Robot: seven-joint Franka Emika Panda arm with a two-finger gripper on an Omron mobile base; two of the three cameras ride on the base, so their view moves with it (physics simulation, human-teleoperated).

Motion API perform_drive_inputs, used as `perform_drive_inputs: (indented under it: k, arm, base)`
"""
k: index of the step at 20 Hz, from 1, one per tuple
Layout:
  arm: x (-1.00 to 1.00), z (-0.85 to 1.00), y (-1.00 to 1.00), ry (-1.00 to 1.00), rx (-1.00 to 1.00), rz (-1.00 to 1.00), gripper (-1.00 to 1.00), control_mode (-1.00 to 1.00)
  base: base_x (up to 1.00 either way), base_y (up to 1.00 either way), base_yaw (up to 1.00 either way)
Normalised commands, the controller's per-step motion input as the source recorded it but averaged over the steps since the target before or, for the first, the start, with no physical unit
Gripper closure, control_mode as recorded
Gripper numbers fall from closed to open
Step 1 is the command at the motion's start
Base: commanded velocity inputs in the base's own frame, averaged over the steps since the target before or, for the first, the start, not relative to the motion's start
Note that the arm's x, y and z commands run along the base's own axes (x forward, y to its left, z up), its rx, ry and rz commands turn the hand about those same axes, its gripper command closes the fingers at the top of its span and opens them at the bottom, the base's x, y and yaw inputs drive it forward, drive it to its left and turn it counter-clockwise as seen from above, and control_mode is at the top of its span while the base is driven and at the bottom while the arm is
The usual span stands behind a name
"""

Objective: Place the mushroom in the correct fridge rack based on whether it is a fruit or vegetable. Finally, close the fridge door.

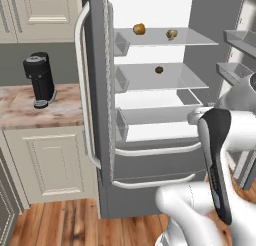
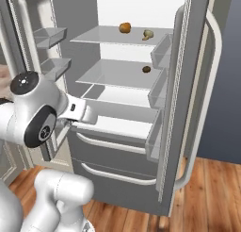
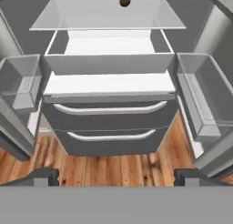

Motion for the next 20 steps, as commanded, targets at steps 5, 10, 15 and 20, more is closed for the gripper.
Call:
perform_drive_inputs:
  k: [5, 10, 15, 20]
  arm:
    - [-0.46, 0.00, 1.00, -0.39, -0.06, 0.01, -1.00, -1.00]
    - [-0.41, 0.00, 1.00, -0.37, -0.02, 0.00, -1.00, -1.00]
    - [-0.21, 0.00, 1.00, -0.39, 0.00, -0.01, -1.00, -1.00]
    - [-0.12, -0.16, 1.00, -0.44, 0.00, -0.05, -1.00, -1.00]
  base:
    - [0.00, 0.00, 0.00]
    - [0.00, 0.00, 0.00]
    - [0.00, 0.00, 0.00]
    - [0.00, 0.00, 0.00]
